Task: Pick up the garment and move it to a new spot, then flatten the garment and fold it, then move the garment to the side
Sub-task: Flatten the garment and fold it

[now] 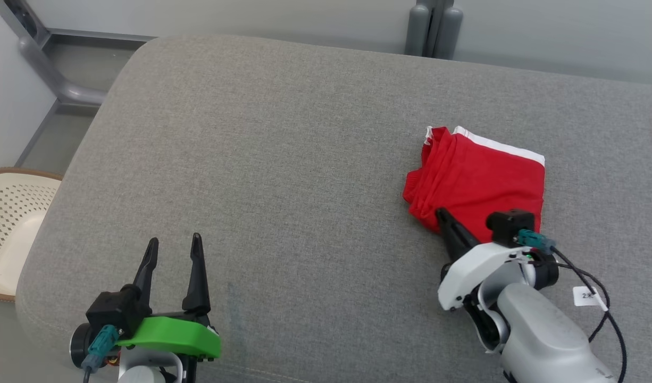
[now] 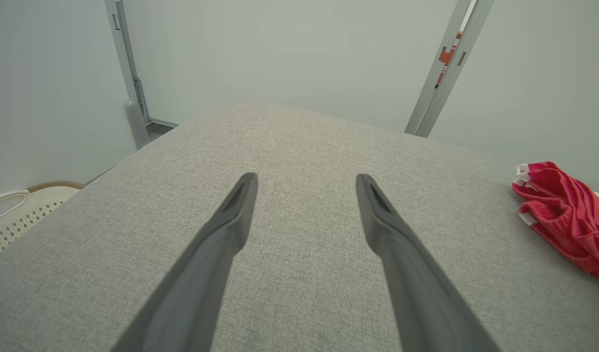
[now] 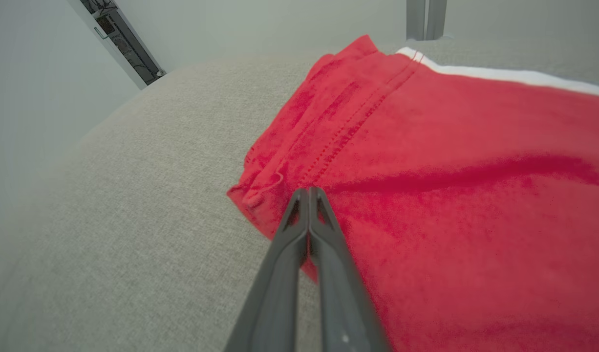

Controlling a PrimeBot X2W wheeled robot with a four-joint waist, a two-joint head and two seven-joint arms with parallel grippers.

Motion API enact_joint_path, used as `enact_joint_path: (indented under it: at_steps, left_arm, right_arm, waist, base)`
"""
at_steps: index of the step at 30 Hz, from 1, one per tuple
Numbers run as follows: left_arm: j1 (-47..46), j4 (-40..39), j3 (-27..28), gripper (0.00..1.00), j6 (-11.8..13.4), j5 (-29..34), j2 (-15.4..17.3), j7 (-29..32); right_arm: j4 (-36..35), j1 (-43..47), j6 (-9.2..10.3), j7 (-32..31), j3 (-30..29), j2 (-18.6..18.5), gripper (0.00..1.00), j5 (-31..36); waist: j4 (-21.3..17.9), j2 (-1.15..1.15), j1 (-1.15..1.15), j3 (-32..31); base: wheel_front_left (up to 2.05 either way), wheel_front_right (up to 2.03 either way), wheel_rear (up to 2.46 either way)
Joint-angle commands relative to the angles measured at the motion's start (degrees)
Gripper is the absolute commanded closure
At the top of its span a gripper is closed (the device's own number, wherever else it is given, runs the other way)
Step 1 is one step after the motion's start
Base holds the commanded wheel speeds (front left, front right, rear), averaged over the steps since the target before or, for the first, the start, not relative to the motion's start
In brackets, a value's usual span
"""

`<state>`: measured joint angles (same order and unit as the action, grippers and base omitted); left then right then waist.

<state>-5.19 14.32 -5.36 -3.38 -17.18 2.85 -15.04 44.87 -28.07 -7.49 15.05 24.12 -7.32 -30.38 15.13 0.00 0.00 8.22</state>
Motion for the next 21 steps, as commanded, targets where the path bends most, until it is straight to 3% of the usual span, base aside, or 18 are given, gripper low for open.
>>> enact_joint_path:
  at_steps: [1,5,10,21]
  left_arm:
    - [-0.91,-0.06,0.01,0.00,0.45,-0.25,0.12,-0.16]
    - [-1.08,-0.07,0.01,0.00,0.74,-0.44,0.12,-0.16]
    - [-1.37,0.07,0.32,0.00,0.79,0.12,0.12,-0.16]
    - [0.14,0.20,2.97,0.00,-0.25,2.24,0.13,-0.16]
  right_arm:
    - [-0.37,-0.20,0.01,0.15,1.24,0.59,1.00,-0.07]
    - [-1.32,-0.25,0.01,0.15,3.75,2.10,1.00,-0.39]
    - [-4.35,-0.30,0.01,0.15,2.66,2.41,1.00,-0.22]
    - [-18.76,7.73,0.01,0.15,-8.17,-2.16,1.00,5.02]
  waist:
    - [0.18,0.00,0.00,0.27]
    - [-0.01,0.00,0.00,0.36]
    - [-1.41,0.00,0.00,-0.06]
    - [-8.15,0.00,0.00,-3.47]
  base:
    - [0.00,0.00,0.00]
    - [0.00,0.00,0.00]
    - [0.00,0.00,0.00]
    - [0.00,0.00,0.00]
